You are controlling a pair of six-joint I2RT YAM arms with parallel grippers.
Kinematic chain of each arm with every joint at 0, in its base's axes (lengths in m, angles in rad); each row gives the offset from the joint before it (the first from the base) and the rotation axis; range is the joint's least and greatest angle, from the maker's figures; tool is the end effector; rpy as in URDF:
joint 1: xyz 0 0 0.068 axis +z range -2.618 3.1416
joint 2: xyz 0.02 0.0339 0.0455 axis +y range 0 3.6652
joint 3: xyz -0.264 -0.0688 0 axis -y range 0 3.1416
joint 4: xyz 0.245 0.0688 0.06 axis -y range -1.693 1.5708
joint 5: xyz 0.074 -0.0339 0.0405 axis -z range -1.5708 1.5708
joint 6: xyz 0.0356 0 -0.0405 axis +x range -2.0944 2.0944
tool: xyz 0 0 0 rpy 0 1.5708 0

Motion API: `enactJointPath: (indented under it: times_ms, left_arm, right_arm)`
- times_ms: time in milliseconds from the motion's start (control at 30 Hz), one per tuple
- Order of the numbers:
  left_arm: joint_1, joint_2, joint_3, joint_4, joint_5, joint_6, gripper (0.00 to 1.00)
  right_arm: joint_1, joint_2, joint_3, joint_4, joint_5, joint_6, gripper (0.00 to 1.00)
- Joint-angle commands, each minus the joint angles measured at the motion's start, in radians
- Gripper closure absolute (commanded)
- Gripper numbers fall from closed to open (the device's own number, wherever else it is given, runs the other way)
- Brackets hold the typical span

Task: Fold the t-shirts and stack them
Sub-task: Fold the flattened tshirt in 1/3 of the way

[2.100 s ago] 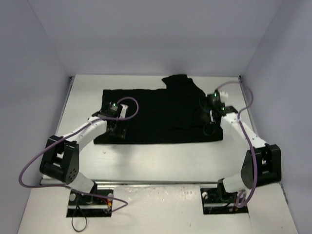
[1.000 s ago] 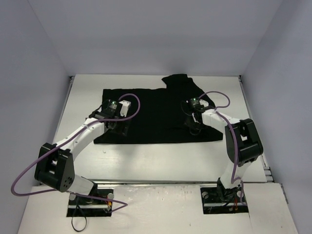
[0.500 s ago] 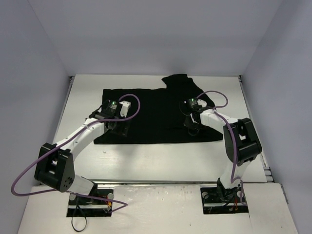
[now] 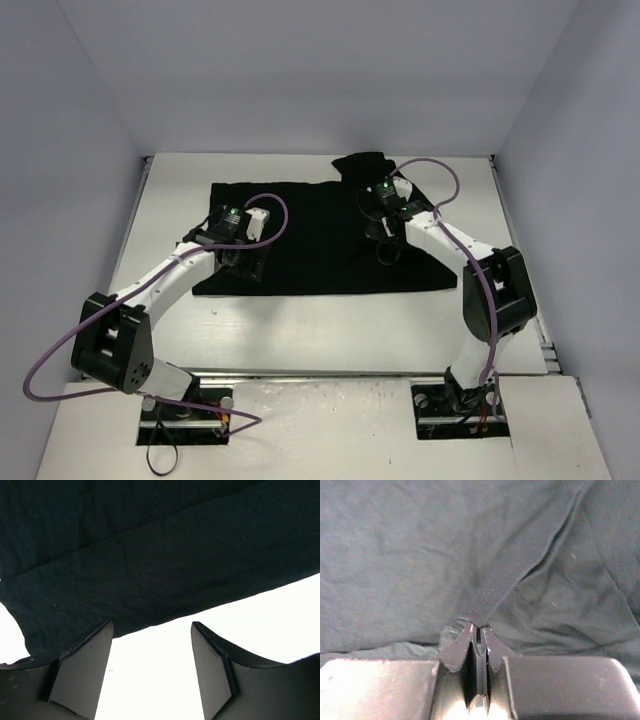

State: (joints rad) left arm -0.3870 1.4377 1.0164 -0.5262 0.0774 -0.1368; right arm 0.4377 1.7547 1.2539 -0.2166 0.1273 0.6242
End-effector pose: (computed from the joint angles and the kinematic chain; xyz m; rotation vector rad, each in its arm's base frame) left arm 0.2740 -0.1146 0.2408 0.3486 2.5181 -0.3071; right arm 0.3591 0.1631 0.2362 0.2822 2.2976 0.4055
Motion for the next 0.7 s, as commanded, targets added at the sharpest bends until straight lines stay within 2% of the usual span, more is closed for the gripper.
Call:
enactJointPath:
  times_ms: [0, 133, 233, 267, 333, 500, 667]
  left_arm:
    - [-0.007, -0.012, -0.001, 0.014, 0.004, 0.006, 0.41]
    - [-0.007, -0.011, -0.006, 0.014, 0.003, 0.005, 0.41]
    - [-0.007, -0.011, -0.010, 0.014, 0.002, 0.003, 0.41]
    - [-0.007, -0.012, -0.011, 0.011, 0.000, 0.001, 0.41]
    - [-0.007, -0.011, -0.012, 0.010, -0.013, -0.002, 0.41]
    - [-0.002, 0.002, -0.004, 0.003, -0.060, -0.020, 0.41]
    - [0.037, 0.054, 0.010, -0.003, -0.097, -0.068, 0.41]
  right_arm:
    - [0.036, 0.086, 0.140, -0.001, 0.000, -0.042, 0.99]
    - [0.057, 0.184, 0.246, -0.001, -0.012, -0.063, 0.96]
    - [0.068, 0.253, 0.303, -0.001, -0.024, -0.095, 0.83]
    - [0.071, 0.265, 0.316, -0.001, -0.027, -0.103, 0.76]
    - [0.068, 0.256, 0.317, -0.002, -0.022, -0.124, 0.68]
    - [-0.003, 0.094, 0.193, -0.003, 0.011, -0.164, 0.62]
    - [-0.175, -0.078, -0.032, -0.001, -0.019, -0.163, 0.60]
